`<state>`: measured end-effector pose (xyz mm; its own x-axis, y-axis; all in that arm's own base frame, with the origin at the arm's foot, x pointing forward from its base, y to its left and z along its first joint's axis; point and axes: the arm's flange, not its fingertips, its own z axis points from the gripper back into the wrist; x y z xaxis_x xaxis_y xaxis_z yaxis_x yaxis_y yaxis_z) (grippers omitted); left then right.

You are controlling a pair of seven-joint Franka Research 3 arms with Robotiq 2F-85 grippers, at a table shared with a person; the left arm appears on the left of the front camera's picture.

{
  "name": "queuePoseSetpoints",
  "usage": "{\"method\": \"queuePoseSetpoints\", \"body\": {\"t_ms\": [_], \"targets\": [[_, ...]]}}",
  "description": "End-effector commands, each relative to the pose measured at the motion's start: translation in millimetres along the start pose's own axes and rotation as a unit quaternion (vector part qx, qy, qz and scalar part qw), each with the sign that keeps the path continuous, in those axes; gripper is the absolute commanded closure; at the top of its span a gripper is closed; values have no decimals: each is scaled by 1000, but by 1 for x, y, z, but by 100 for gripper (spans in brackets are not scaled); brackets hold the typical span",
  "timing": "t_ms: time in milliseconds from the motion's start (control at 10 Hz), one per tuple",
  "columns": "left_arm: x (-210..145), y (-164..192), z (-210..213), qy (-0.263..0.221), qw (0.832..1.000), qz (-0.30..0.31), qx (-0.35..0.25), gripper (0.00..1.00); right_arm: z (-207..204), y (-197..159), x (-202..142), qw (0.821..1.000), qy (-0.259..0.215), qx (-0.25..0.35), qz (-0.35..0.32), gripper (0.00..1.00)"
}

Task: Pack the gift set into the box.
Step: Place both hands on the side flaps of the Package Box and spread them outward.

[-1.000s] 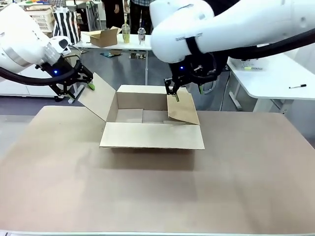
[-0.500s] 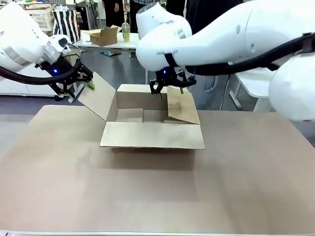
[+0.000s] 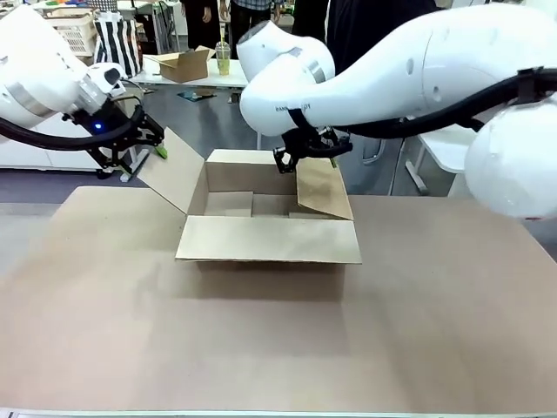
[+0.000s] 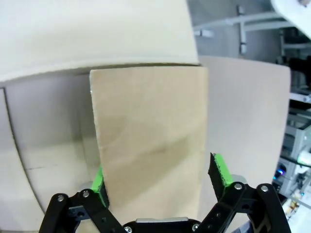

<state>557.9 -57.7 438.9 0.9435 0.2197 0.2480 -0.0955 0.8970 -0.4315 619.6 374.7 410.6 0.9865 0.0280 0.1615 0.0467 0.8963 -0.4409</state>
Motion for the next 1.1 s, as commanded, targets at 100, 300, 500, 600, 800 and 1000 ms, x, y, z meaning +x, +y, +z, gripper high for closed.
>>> {"method": "queuePoseSetpoints", "body": {"t_ms": [100,300,500,600,800,1000], "targets": [[-1,-2,2,-3,1000,4,5,0,24,-38,-23,999,-7,-10,-35,0],[-1,-2,2,-3,1000,4,5,0,21,-68,-38,998,5,-4,-55,0],[-1,-2,2,-3,1000,4,5,0,6,-89,-56,997,26,2,-67,0],[-1,-2,2,-3,1000,4,5,0,-2,-98,-66,996,28,16,-82,0],[-1,-2,2,-3,1000,4,5,0,11,-88,-40,998,30,-10,-53,0],[-1,-2,2,-3,1000,4,5,0,11,-88,-40,998,30,-10,-53,0]]}}
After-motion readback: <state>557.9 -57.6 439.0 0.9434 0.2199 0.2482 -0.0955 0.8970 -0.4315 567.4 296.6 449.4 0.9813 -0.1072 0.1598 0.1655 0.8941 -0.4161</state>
